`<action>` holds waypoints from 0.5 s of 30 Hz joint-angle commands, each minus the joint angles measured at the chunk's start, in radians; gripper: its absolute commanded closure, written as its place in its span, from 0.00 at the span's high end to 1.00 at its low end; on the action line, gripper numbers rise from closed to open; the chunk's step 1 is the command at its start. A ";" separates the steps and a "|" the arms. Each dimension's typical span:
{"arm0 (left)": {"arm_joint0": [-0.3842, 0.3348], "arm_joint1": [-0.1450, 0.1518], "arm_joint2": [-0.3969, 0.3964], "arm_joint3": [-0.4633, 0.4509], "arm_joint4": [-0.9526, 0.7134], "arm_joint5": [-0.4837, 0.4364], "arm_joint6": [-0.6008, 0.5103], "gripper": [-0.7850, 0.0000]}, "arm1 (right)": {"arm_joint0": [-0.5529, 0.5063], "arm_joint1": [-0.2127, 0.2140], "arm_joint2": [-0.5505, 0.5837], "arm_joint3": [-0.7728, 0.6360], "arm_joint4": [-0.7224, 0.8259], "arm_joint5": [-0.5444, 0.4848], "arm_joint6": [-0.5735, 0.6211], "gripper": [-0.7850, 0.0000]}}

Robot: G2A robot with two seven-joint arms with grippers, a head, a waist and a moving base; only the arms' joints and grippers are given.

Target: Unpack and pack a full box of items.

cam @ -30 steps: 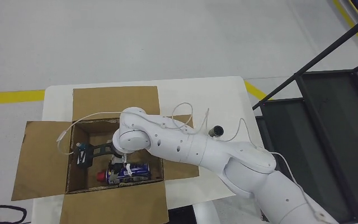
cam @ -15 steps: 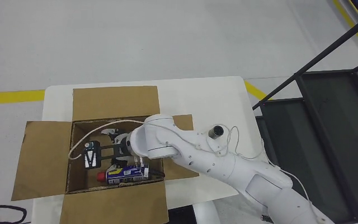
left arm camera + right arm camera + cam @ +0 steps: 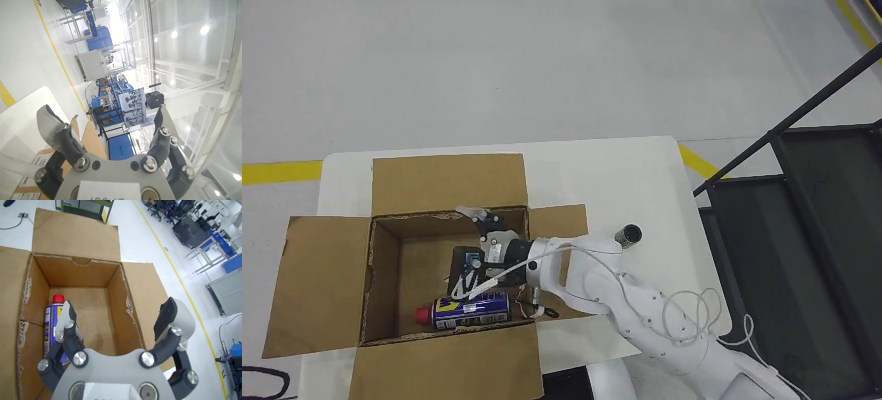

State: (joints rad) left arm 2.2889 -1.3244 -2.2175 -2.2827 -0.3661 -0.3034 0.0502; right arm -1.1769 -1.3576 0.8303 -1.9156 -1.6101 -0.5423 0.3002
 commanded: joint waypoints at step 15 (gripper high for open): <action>0.000 0.000 0.000 0.000 0.000 0.000 0.000 1.00 | -0.166 0.040 0.125 0.043 -0.056 0.104 -0.403 1.00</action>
State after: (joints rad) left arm 2.2889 -1.3244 -2.2175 -2.2827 -0.3661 -0.3034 0.0502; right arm -1.3378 -1.3186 0.9501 -1.8708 -1.6660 -0.4398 -0.0985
